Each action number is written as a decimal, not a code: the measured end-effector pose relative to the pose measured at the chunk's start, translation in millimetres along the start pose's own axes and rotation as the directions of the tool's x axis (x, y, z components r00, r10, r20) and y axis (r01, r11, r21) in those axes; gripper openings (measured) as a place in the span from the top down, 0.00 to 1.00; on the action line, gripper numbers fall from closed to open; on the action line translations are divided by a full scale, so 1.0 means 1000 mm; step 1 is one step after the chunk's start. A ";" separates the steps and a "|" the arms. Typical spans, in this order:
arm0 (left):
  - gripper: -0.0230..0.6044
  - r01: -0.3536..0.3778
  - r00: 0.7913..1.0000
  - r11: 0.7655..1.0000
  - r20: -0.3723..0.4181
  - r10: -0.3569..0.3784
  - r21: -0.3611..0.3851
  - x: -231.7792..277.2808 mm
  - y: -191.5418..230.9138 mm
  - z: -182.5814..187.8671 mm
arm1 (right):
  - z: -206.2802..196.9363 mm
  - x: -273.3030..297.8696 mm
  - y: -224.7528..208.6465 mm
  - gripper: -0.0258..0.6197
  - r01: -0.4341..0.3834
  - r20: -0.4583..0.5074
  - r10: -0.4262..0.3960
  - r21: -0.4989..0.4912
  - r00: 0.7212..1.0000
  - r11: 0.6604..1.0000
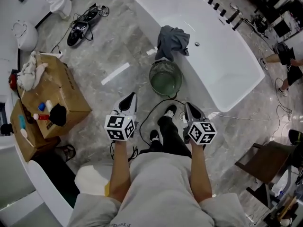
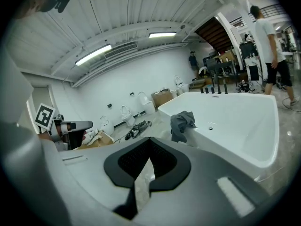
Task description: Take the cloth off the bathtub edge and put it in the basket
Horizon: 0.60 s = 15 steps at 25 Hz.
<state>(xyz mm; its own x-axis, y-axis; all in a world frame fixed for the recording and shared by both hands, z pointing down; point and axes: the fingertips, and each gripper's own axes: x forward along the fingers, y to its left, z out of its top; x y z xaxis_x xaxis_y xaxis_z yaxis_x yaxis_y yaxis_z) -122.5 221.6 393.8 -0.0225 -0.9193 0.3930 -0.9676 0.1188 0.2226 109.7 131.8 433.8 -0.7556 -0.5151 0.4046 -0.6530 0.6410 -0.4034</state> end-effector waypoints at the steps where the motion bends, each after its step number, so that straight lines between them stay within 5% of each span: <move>1: 0.87 -0.001 1.000 1.000 -0.002 0.001 0.009 0.008 0.003 0.005 | 0.005 0.010 -0.003 0.96 -0.006 0.003 0.006 0.003 1.000 1.000; 15: 0.87 -0.011 0.999 0.998 -0.049 0.014 0.063 0.159 0.028 0.086 | 0.114 0.147 -0.075 0.96 -0.069 -0.030 0.068 -0.038 0.997 0.997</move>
<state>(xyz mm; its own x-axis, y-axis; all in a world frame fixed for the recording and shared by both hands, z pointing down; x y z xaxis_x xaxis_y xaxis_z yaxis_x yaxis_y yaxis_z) -175.0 46.4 385.9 -0.0234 -0.8980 0.4393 -0.9812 0.1047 0.1619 42.2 -56.9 430.2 -0.7961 -0.4532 0.4010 -0.5971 0.6960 -0.3987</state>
